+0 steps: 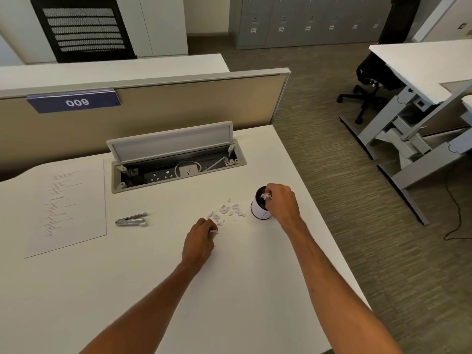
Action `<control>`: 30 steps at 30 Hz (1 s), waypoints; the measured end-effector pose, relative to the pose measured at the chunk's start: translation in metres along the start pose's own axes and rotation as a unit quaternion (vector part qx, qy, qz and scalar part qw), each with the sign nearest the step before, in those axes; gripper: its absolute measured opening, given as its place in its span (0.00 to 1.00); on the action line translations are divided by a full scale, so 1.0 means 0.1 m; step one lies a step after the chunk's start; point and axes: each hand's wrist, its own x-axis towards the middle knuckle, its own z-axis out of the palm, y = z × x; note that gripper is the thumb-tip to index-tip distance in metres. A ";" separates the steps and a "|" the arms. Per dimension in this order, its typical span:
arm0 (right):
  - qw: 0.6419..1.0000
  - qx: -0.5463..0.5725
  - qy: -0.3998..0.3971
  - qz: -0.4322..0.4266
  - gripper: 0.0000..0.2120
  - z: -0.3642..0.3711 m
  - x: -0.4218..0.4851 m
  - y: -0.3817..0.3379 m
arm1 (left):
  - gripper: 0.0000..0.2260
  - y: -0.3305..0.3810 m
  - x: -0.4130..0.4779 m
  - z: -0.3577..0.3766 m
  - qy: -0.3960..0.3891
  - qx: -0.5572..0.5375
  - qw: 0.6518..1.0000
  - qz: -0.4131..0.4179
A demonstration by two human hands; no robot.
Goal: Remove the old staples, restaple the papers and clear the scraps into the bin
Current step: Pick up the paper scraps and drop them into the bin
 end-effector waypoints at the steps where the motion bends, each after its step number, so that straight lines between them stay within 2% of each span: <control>1: 1.000 0.003 0.000 0.000 0.08 0.01 0.00 -0.01 | 0.07 0.01 0.01 0.01 0.001 -0.005 1.000 -0.009; 5: 1.000 0.014 0.009 0.004 0.10 0.06 -0.01 0.01 | 0.08 0.05 0.04 0.03 0.009 -0.042 0.997 -0.063; 11: 0.996 0.075 0.049 0.016 0.12 0.07 -0.05 0.05 | 0.10 0.06 0.07 0.01 0.004 -0.059 0.994 -0.091; 16: 0.971 0.171 0.162 0.029 0.10 0.04 -0.23 -0.04 | 0.08 0.07 0.08 0.00 0.011 -0.081 0.990 -0.114; 20: 0.942 0.213 0.258 -0.019 0.07 0.18 -0.71 -0.31 | 0.10 0.17 0.13 -0.02 0.025 -0.105 0.985 -0.134; 23: 0.958 0.195 0.207 -0.047 0.06 0.60 -1.12 -0.44 | 0.10 0.28 0.21 -0.05 0.044 -0.110 0.986 -0.119; 27: 0.980 0.176 0.084 0.045 0.11 1.13 -1.36 -0.37 | 0.04 0.49 0.34 -0.10 0.054 -0.138 0.983 -0.107; 30: 0.990 0.133 0.015 0.042 0.10 1.28 -1.41 -0.33 | 0.03 0.74 0.46 -0.13 0.062 -0.150 0.985 -0.061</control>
